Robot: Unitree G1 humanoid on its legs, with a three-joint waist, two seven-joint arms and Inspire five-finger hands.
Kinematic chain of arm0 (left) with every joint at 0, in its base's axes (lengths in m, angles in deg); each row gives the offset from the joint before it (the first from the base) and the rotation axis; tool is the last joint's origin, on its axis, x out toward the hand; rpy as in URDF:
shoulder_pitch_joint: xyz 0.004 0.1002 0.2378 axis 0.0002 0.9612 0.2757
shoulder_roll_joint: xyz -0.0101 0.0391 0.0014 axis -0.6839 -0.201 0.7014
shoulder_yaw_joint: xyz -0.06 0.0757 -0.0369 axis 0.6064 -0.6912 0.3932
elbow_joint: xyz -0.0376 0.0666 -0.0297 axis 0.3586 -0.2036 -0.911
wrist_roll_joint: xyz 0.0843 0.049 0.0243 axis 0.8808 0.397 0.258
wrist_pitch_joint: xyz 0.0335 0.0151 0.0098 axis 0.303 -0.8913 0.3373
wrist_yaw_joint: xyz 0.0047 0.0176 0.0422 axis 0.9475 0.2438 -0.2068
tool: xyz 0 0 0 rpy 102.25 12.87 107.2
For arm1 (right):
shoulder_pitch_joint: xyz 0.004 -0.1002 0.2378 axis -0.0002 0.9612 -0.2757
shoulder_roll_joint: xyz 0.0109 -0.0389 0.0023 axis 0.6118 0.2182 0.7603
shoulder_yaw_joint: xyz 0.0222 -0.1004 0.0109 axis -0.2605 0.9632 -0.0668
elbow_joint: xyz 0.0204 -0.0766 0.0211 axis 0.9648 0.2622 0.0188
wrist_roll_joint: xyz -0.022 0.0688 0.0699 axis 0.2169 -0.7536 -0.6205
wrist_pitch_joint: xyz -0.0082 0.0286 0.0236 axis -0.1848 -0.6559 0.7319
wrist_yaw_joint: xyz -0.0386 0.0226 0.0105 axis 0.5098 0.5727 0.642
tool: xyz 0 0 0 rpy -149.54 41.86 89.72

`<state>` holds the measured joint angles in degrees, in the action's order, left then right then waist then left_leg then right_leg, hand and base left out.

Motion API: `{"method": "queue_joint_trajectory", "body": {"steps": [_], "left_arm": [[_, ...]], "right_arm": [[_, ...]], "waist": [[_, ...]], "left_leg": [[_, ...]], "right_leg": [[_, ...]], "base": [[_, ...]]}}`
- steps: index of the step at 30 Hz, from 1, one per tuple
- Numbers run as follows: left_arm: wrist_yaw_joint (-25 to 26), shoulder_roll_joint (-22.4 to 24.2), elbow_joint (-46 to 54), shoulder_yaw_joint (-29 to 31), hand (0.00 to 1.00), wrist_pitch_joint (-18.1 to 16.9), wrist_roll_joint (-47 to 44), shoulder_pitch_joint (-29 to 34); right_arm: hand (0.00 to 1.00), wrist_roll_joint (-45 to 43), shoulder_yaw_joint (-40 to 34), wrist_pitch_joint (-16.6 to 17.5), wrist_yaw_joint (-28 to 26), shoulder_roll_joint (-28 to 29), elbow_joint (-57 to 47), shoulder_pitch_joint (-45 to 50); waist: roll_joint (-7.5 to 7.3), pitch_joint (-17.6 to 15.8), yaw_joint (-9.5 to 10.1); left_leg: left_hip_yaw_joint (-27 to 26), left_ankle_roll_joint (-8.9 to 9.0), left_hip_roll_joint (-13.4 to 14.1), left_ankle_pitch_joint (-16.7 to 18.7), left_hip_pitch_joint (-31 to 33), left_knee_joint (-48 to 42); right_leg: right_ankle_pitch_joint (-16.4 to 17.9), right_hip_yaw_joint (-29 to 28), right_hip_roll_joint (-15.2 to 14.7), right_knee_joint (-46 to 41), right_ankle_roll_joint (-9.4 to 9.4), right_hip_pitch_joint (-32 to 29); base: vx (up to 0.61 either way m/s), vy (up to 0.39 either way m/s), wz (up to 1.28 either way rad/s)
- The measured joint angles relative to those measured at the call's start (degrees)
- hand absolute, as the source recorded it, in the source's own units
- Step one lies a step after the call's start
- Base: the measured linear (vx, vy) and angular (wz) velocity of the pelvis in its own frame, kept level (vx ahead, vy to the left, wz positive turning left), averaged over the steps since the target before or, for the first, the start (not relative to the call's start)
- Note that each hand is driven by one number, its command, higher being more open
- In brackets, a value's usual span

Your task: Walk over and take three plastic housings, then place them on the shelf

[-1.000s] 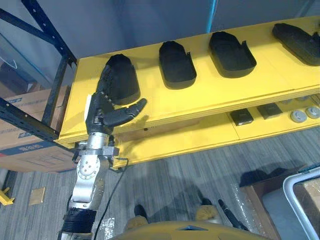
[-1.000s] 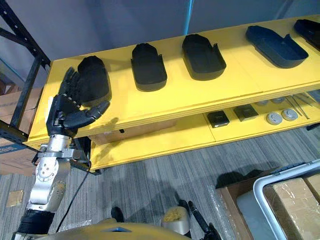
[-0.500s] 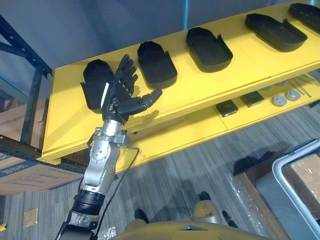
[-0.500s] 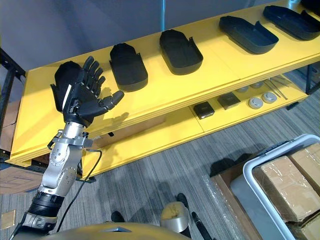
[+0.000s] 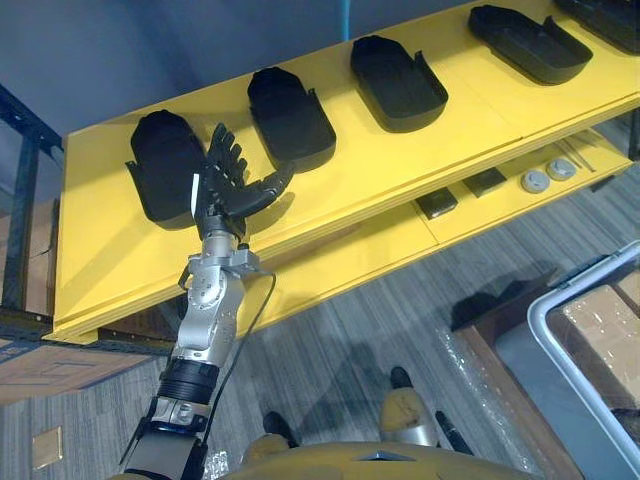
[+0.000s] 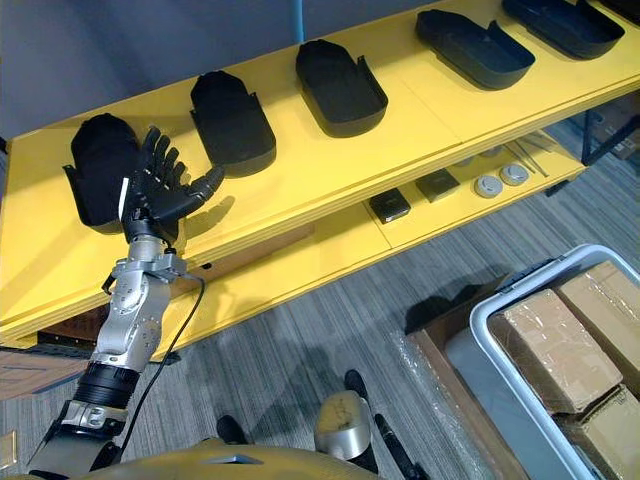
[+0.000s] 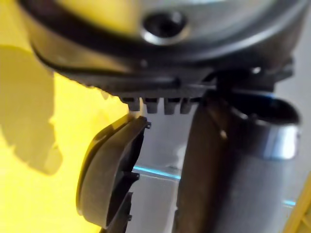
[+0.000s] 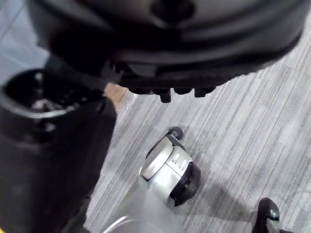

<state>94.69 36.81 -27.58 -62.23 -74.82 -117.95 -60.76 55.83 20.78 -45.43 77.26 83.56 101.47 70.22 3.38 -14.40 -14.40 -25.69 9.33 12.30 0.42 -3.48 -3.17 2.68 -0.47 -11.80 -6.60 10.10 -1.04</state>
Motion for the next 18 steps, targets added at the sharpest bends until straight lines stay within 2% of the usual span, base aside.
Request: {"method": "queue_joint_trajectory", "body": {"steps": [3,18], "left_arm": [[1.2,1.3,-0.4,0.2,1.0,0.2,0.1,0.0],[5.8,1.2,-4.4,0.2,1.0,1.4,0.3,0.5]], "right_arm": [[1.0,0.0,0.4,0.0,0.0,0.0,-0.1,0.0],[1.0,0.0,4.6,0.2,1.0,-1.3,-2.2,0.0]], "waist": [[0.33,-0.3,0.09],[1.32,-0.8,0.16]], "left_leg": [[-0.3,0.0,0.2,0.5,0.1,-0.8],[0.1,-0.12,0.5,0.3,0.1,-1.6]], "right_leg": [[0.0,0.0,0.0,-0.2,-0.04,0.1],[0.1,1.0,-0.1,-0.4,-0.11,0.2]], "base": [[0.0,0.001,-0.02],[-0.03,-0.003,0.0]]}}
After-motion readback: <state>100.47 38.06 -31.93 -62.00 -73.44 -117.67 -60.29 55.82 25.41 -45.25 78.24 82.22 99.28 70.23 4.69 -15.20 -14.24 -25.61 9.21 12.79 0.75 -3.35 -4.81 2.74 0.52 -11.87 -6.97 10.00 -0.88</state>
